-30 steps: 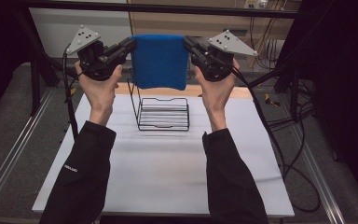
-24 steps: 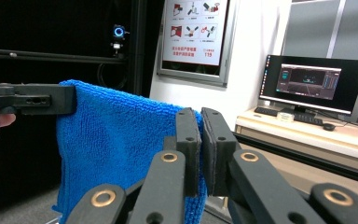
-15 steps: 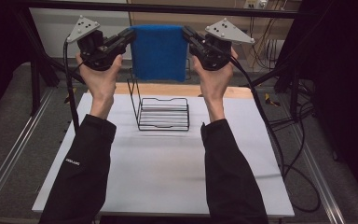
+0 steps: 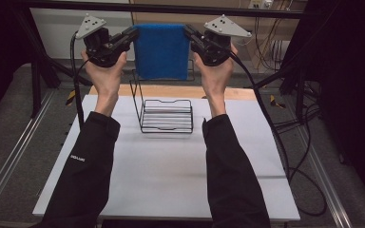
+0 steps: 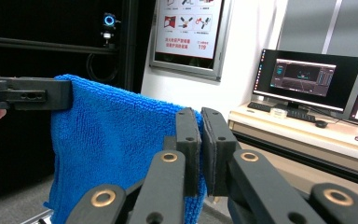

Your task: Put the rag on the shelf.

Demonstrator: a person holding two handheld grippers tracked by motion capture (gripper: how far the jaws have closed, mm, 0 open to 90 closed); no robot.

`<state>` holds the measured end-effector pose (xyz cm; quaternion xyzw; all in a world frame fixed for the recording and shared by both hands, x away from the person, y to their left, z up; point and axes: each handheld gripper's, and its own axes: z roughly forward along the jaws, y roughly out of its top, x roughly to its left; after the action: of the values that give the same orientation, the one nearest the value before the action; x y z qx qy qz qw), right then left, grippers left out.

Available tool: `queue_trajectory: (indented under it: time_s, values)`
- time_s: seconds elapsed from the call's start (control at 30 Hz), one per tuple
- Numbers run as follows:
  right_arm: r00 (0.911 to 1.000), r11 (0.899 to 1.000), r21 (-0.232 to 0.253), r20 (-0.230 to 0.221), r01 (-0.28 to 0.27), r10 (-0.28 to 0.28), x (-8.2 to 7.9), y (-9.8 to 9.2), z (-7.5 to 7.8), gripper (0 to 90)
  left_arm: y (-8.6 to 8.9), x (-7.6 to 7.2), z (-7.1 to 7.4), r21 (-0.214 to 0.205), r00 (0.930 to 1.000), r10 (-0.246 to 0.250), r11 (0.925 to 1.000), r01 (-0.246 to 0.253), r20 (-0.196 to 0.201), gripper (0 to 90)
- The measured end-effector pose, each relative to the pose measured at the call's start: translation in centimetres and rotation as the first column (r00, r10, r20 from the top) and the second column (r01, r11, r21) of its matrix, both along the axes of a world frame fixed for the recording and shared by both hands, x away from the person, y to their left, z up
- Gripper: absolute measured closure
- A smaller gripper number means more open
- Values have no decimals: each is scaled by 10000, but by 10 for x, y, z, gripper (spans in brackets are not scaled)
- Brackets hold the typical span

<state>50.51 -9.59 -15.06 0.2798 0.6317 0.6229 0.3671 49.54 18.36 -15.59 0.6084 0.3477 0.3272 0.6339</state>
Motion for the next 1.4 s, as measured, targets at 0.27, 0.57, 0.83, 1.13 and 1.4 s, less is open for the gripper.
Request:
queue_trajectory:
  time_s: [0.27,0.57,0.83,1.13,1.4]
  values:
    - [9999,9998,-160,-138,-100,98,6,1,-6,867,2,5,-11,90,9999,7,10000,-6,-117,846]
    - [9986,9986,-490,-500,-201,176,6,2,-22,866,7,6,-29,293,9991,-237,9993,247,-353,846]
    - [9953,9979,-497,-897,-418,373,1,-4,-39,865,6,1,-43,609,9978,-416,9971,448,-526,845]
    - [9918,9965,-559,-1147,-626,558,-6,-7,-49,864,7,-5,-55,729,9963,-584,9954,629,-623,845]
    - [9881,9942,-654,-1336,-852,759,-11,-11,-54,861,7,-13,-59,884,9951,-762,9927,816,-633,844]
